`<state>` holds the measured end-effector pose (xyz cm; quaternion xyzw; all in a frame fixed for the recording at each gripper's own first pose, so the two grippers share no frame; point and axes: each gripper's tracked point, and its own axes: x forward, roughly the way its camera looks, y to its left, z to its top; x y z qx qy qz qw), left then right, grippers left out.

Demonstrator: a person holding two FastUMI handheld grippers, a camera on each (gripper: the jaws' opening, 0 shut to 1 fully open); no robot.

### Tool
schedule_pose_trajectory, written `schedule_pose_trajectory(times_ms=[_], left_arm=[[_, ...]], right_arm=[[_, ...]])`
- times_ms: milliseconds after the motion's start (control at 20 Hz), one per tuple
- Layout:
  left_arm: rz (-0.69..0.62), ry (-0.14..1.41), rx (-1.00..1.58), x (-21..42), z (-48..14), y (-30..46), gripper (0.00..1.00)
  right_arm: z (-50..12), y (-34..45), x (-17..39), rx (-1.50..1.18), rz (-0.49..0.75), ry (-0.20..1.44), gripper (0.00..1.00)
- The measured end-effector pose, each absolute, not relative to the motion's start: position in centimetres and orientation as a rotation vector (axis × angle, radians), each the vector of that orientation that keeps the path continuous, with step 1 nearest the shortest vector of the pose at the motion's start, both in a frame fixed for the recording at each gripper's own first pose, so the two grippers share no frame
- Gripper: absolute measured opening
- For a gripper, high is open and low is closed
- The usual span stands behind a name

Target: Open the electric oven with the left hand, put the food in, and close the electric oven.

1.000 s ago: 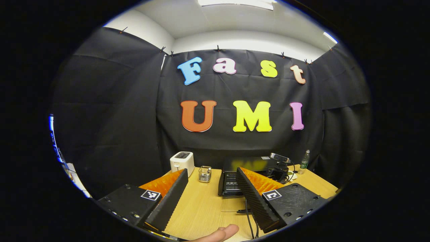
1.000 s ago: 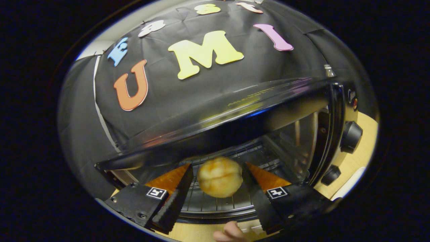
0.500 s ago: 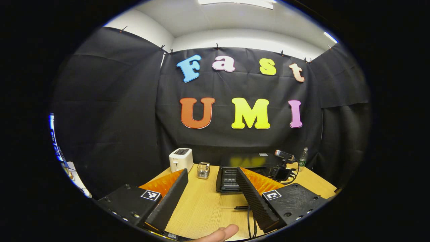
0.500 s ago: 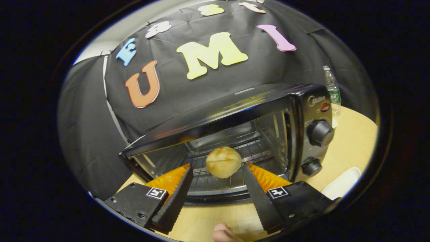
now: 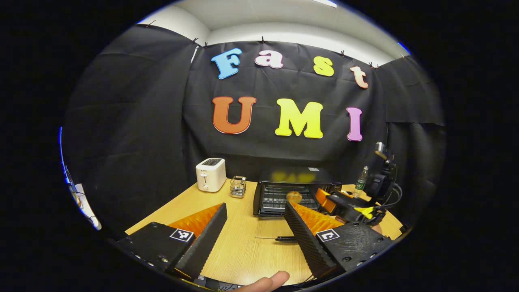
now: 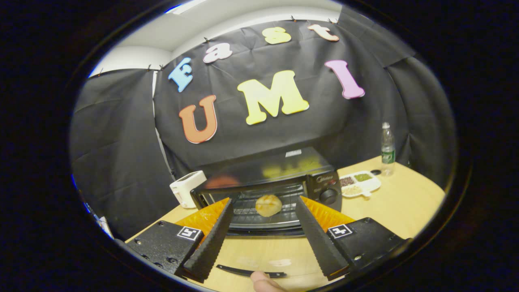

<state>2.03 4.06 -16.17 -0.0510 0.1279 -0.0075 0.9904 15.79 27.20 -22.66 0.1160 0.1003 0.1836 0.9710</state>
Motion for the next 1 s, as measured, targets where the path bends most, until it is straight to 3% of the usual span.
schedule_pose_trajectory(times_ms=[600,1000], left_arm=[[-0.212,0.488,-0.118,6.1,-27.4,-5.3,0.94],[-0.269,0.684,-0.071,7.0,-35.6,-10.4,0.94]], right_arm=[[-13.2,10.0,8.7,0.103,0.097,0.101,0.99],[-8.0,4.6,5.9,0.042,0.06,0.039,0.99]])
